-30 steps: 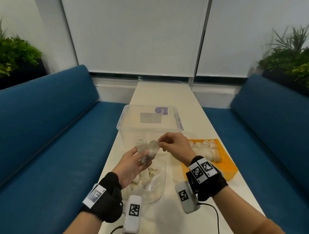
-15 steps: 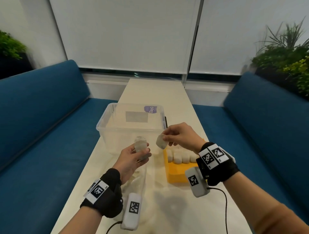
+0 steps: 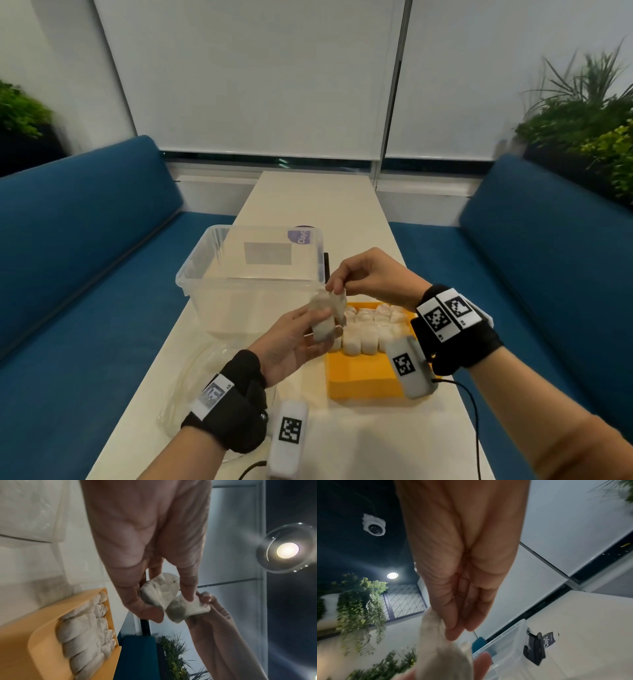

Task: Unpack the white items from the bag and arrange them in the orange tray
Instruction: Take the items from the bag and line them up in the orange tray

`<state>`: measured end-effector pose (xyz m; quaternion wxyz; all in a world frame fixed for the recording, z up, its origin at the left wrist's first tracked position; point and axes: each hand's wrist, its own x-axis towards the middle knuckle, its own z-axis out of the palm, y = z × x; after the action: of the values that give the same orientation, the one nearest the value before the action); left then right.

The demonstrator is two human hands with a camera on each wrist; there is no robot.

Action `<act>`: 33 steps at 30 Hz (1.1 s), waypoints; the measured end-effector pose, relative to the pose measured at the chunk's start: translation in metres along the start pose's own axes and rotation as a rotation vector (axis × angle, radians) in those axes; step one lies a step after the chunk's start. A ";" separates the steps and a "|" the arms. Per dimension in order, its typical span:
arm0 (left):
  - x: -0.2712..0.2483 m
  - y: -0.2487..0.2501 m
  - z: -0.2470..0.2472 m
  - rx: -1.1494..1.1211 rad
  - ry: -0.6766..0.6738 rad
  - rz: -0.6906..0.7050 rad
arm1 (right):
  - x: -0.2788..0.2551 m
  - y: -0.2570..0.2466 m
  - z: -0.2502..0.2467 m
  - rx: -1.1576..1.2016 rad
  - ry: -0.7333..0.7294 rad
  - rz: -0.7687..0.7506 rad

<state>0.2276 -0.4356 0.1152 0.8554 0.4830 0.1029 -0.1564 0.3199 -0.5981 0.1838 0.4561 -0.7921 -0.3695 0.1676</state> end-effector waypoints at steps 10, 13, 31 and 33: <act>0.010 0.001 0.002 0.036 0.030 0.117 | -0.002 0.011 -0.012 0.148 -0.016 0.000; 0.012 0.000 0.001 0.066 0.037 0.135 | -0.004 0.015 -0.013 0.191 0.011 0.031; 0.023 -0.009 -0.017 0.205 0.201 0.167 | 0.012 0.025 -0.004 -0.330 0.070 0.089; 0.024 -0.009 -0.021 0.194 0.227 0.157 | 0.016 0.027 -0.004 -0.408 0.095 0.083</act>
<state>0.2464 -0.4257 0.0894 0.7970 0.5846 0.1455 -0.0428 0.3447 -0.5971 0.1637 0.2959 -0.8894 -0.3411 0.0706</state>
